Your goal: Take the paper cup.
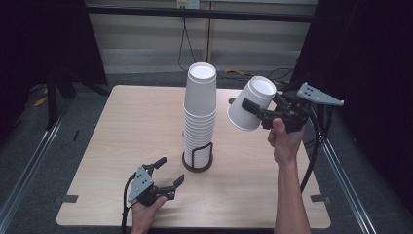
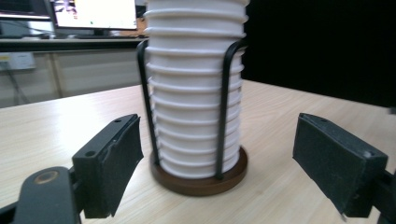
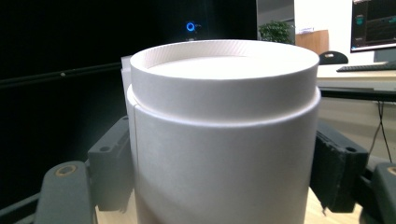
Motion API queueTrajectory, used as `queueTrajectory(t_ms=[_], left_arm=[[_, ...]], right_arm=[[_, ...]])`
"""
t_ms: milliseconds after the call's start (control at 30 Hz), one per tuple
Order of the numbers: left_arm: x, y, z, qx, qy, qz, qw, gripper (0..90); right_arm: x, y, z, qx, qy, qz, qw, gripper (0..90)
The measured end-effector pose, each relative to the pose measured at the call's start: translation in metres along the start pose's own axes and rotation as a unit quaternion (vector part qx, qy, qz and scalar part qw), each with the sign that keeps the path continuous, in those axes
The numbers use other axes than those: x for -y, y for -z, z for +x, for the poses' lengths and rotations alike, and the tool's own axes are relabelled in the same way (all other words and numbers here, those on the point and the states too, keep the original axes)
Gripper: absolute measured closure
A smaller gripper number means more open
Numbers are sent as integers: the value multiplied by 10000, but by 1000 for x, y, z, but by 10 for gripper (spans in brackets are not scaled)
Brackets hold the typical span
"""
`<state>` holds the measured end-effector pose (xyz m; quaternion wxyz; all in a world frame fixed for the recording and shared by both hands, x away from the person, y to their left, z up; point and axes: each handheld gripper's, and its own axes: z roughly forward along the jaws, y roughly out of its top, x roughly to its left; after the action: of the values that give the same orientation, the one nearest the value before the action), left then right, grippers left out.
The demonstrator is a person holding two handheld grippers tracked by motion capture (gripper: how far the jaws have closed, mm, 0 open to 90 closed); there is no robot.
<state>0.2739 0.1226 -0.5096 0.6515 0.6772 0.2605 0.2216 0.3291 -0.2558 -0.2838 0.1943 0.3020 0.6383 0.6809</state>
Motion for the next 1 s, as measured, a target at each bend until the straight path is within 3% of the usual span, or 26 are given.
queueTrajectory(t_ms=[33,100,167,200,300,333,400,733,800,867,1000], left_arm=[[-2,0,1,10,-88,44,10000,155],[-5,-1,-1,141,160,-27,9998,154],[-9,-3,0,185,101,77,9997,154],[-11,-3,-2,218,197,51,9996,154],[-16,-4,-1,339,53,113,9993,163],[-17,-5,-4,364,146,105,9992,166],[-20,-6,-4,409,38,119,9991,166],[-38,-16,-9,535,85,89,9985,167],[-42,-19,-11,643,104,102,9978,167],[-45,-21,-13,564,-48,131,9983,174],[-50,-25,-15,666,-122,179,9975,175]], right_arm=[[1,0,0,-7,-6,9,10000,220],[7,1,1,-15,-15,66,10000,219],[12,3,1,-32,-36,89,9999,219],[15,3,2,-36,-54,113,9999,219],[24,5,3,-40,-85,168,9998,219],[27,6,4,-37,-80,217,9997,219],[32,8,4,-23,-113,246,9996,219],[56,14,9,-83,-185,354,9992,219],[61,15,9,-73,-219,386,9990,219],[66,17,10,-83,-255,374,9989,220],[75,19,13,-115,-284,435,9986,220]])
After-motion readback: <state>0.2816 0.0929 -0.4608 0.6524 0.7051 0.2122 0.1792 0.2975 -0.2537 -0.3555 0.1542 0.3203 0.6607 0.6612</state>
